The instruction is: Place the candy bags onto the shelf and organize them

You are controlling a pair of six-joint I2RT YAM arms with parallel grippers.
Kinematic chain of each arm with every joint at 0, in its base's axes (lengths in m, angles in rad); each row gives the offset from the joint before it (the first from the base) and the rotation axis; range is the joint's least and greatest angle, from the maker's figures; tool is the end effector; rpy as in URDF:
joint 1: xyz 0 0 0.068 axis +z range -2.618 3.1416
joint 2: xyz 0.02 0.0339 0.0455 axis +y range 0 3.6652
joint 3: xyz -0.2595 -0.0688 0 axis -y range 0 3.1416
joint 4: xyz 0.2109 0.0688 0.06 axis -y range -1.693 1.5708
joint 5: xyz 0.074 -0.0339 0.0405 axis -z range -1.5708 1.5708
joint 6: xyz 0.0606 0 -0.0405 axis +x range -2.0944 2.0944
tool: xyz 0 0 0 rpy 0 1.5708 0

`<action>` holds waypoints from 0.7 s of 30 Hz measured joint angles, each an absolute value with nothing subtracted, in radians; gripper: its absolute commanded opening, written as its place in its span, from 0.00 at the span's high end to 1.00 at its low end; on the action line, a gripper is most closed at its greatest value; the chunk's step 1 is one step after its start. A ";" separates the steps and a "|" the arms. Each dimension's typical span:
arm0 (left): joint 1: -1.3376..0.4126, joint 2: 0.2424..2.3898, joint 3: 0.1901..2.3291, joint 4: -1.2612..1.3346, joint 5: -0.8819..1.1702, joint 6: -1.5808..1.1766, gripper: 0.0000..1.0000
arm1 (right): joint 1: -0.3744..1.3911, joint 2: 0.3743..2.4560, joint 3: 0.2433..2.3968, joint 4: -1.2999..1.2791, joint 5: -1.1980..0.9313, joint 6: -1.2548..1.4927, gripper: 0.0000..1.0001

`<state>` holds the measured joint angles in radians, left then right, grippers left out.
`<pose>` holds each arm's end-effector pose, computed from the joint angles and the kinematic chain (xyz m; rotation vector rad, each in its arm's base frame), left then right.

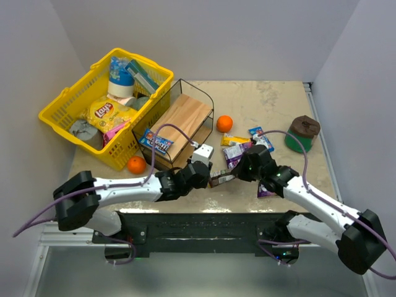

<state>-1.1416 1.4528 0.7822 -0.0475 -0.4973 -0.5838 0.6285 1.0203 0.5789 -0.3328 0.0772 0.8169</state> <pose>0.1461 -0.2497 0.2034 0.3619 2.1858 -0.3959 0.1618 0.1119 0.2048 0.2676 2.4132 0.6053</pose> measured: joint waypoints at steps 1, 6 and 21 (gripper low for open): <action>-1.143 1.425 0.796 -0.044 -0.486 -0.566 0.48 | 0.628 1.003 0.604 -0.355 0.093 0.816 1.00; -1.149 1.285 0.863 -0.001 -0.412 -0.467 0.27 | 0.628 0.945 0.737 -0.439 0.170 0.802 1.00; -1.136 1.070 1.045 -0.015 -0.511 -0.277 0.15 | 0.628 0.955 1.016 -0.448 0.185 0.766 1.00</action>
